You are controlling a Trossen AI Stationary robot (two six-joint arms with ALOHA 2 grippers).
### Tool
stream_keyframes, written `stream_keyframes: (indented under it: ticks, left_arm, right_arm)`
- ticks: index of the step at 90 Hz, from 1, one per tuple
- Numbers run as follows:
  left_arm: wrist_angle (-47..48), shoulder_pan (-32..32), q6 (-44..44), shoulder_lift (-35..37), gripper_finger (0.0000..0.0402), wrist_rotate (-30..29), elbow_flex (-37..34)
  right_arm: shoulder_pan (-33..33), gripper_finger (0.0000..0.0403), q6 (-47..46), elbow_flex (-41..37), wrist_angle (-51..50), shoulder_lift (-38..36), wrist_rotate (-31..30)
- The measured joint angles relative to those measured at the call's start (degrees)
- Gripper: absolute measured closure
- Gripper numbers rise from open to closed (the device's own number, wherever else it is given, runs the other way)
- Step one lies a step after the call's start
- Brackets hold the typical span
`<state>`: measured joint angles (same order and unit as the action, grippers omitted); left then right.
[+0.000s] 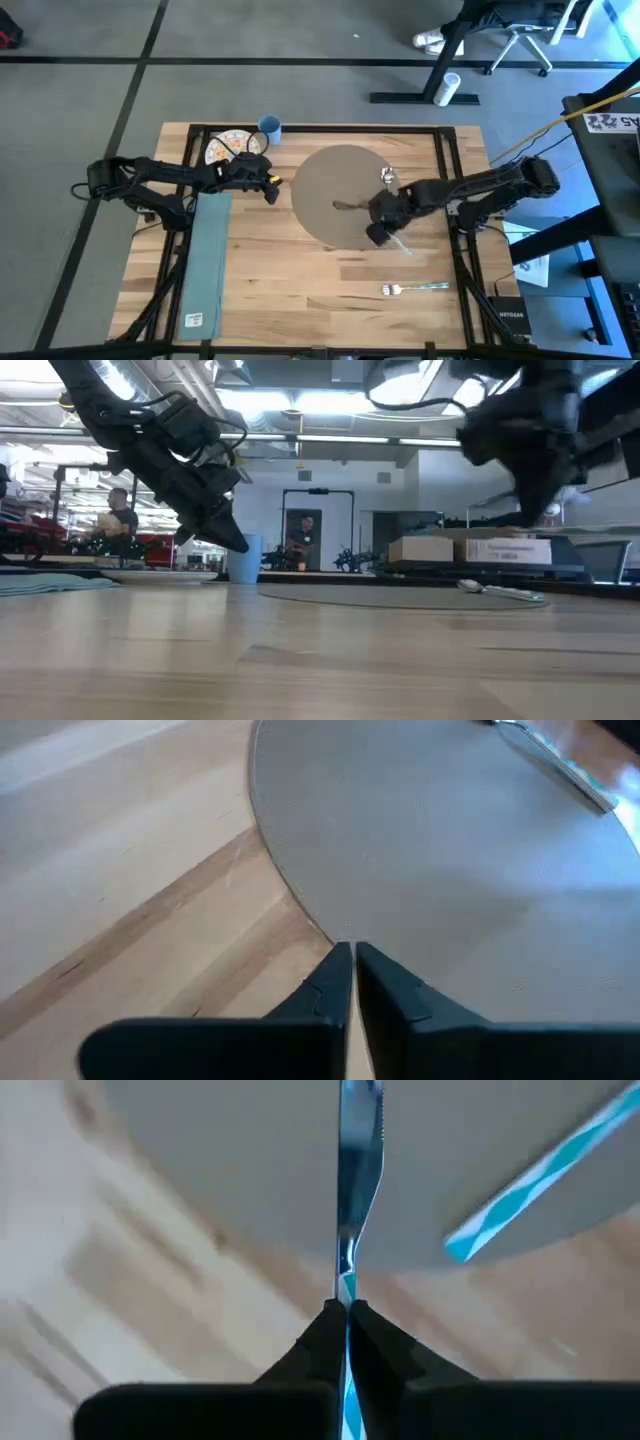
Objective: Set table place
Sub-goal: Put the blue knife on the brown mat
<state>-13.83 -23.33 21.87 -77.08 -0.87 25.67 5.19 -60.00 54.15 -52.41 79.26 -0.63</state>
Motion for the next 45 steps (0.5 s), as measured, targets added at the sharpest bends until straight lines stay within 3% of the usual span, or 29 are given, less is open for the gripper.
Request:
stream_keyframes:
  ticks: [45]
  left_arm:
    - [-0.2, 0.0, 1.0, 0.0, 0.0402, -0.6, 0.0]
  right_arm:
    - [-10.7, 0.0403, -14.4, 0.6, 6.0, 4.5, -5.8]
